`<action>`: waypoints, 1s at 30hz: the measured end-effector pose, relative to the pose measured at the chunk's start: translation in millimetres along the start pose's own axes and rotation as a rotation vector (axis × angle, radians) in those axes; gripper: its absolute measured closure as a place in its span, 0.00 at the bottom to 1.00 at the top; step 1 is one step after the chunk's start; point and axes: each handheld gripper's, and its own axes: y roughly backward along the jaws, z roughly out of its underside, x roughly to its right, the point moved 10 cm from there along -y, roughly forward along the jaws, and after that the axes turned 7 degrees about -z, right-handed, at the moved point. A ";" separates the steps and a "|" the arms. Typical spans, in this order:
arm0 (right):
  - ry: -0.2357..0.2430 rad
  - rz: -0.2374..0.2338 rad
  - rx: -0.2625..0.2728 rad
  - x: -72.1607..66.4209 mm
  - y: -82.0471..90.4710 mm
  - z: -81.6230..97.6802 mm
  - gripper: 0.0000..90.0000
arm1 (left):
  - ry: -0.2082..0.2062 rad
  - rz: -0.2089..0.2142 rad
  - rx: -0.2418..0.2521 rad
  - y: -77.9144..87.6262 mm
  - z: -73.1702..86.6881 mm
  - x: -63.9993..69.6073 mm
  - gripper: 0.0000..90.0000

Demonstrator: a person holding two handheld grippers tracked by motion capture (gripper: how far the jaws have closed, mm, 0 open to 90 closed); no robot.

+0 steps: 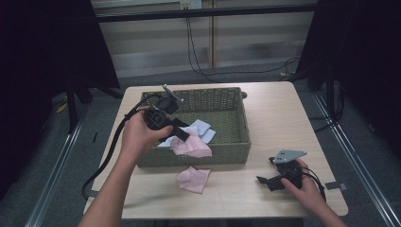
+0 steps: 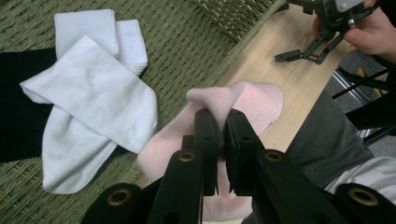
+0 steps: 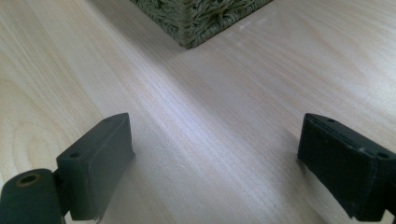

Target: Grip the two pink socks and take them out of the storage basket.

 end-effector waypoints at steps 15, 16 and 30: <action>0.000 0.000 0.000 0.0 0.0 0.0 0.11 | -0.038 0.014 -0.001 -17.4 10.7 14.7 0.93; 0.000 0.000 0.000 0.0 0.0 0.0 0.11 | -0.035 0.017 -0.001 -19.4 12.9 14.1 0.93; 0.000 0.000 0.000 0.0 0.0 0.0 0.11 | -0.021 0.021 0.021 -43.1 30.8 8.2 0.82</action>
